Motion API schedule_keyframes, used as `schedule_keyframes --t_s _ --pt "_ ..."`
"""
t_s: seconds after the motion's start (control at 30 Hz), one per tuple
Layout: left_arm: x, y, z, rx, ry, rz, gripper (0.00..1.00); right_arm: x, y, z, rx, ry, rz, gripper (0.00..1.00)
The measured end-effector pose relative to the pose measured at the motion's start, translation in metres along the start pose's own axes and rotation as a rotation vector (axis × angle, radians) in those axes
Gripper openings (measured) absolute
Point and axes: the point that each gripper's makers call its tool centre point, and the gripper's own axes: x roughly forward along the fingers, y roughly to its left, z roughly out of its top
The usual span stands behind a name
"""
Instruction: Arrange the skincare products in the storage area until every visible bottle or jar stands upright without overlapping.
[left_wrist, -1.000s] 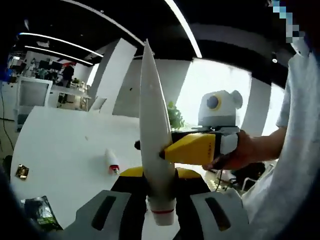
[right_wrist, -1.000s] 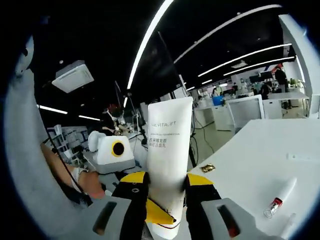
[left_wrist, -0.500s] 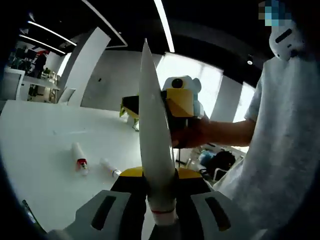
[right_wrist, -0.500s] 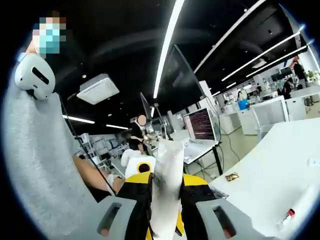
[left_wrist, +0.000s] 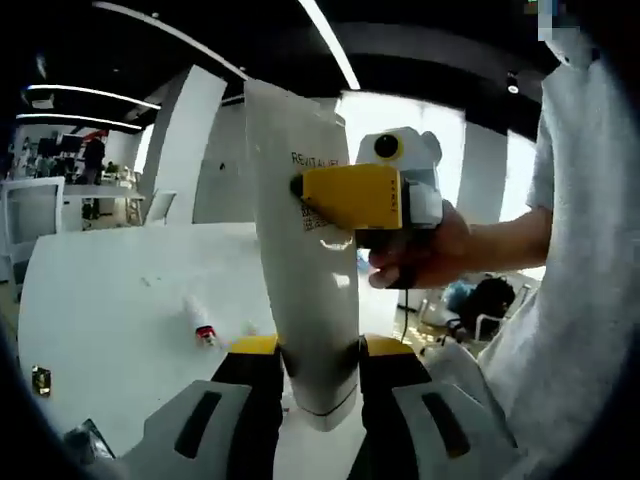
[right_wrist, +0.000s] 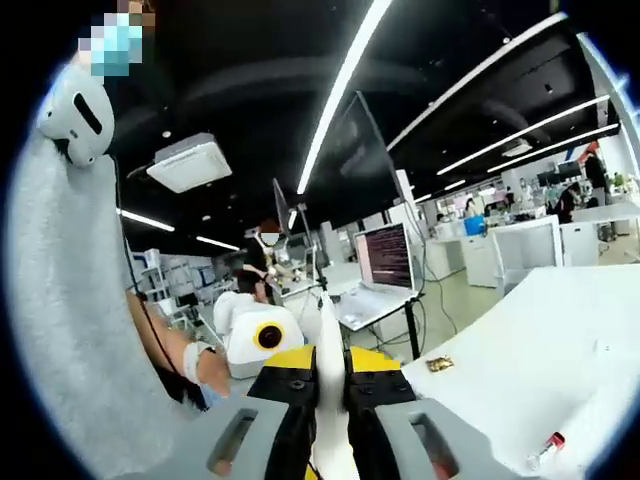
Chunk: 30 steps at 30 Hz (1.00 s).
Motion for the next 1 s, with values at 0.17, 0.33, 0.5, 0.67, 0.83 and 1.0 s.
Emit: schedule_keyframes --t_s 0.17,0.33,0.5,0.67,0.83,1.0 --pt "0.002 0.011 0.004 0.018 -0.001 0.114 0.34 -0.005 -0.018 0.002 -0.018 -0.016 -0.123 0.04" --pt "0.009 0.025 -0.002 0.001 0.057 0.249 0.50 -0.004 -0.024 -0.001 -0.013 -0.031 -0.215 0.04" --pt "0.017 0.016 -0.004 0.023 0.076 0.235 0.36 0.005 -0.017 0.000 -0.021 -0.046 -0.226 0.04" --pt "0.008 0.024 -0.005 -0.030 0.067 0.279 0.32 0.008 -0.014 0.000 -0.038 -0.034 -0.210 0.05" --pt "-0.002 0.037 -0.006 0.059 0.099 0.350 0.29 0.014 -0.011 -0.003 -0.062 -0.009 -0.218 0.08" --pt "-0.008 0.043 -0.014 0.077 0.147 0.388 0.29 0.020 -0.014 -0.012 -0.086 0.074 -0.250 0.10"
